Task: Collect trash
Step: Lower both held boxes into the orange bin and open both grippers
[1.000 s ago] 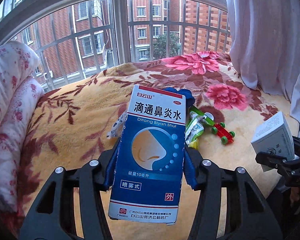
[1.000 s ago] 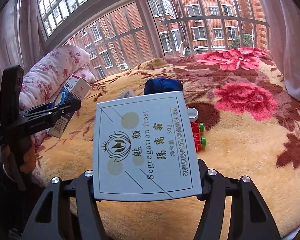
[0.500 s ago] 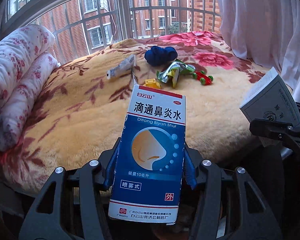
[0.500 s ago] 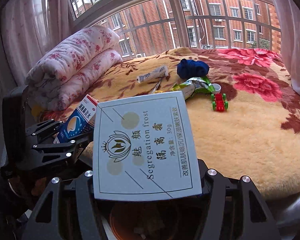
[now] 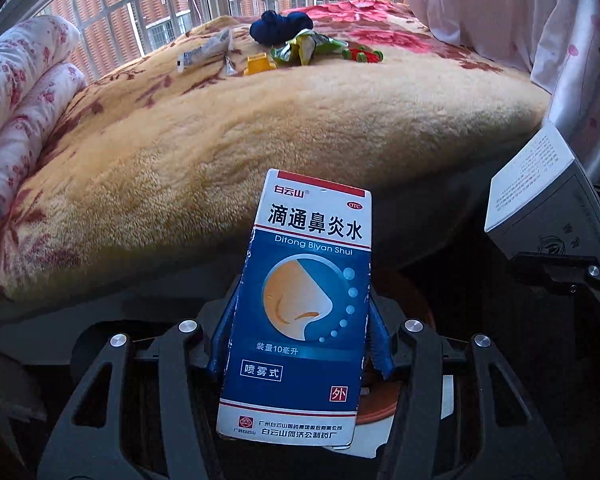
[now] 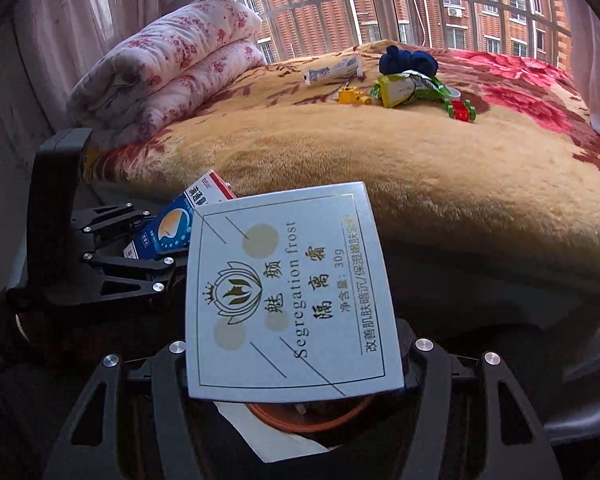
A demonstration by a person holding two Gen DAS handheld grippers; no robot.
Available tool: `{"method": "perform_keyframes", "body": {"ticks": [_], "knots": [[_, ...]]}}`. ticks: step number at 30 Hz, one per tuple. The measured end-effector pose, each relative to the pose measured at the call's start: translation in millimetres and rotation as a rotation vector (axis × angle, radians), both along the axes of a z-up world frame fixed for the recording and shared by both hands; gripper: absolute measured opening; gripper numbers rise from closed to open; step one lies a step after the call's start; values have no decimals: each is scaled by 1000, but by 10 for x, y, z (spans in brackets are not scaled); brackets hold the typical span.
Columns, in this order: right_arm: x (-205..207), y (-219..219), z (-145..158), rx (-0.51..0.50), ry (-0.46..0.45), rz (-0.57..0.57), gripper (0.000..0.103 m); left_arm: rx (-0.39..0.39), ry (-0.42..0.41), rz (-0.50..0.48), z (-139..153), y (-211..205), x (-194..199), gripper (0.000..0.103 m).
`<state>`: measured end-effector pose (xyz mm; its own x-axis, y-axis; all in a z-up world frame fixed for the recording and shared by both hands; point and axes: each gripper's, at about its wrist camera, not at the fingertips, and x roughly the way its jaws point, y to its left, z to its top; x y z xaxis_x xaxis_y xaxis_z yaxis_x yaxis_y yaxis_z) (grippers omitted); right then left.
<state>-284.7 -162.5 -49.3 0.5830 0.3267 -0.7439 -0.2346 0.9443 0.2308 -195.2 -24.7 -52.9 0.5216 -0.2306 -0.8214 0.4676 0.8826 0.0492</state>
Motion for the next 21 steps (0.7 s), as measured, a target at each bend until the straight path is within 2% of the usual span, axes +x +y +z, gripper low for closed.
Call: {"method": "perform_keyframes", "body": {"ticks": [5,10,16,21], "knots": [[-27,54,-343,-49,83,28,61,47,101,-22,-392,-29,20,53],[78,78,-653,-54,158,55,61,104,185,-62,-767,-123,57,53],[268,95,-984,-59,236,70,61,140,244,-91,-1006,-181,120,53],[396,104,-1177,-61,288,77,61,154,314,-78,-1195,-157,234,53]]}}
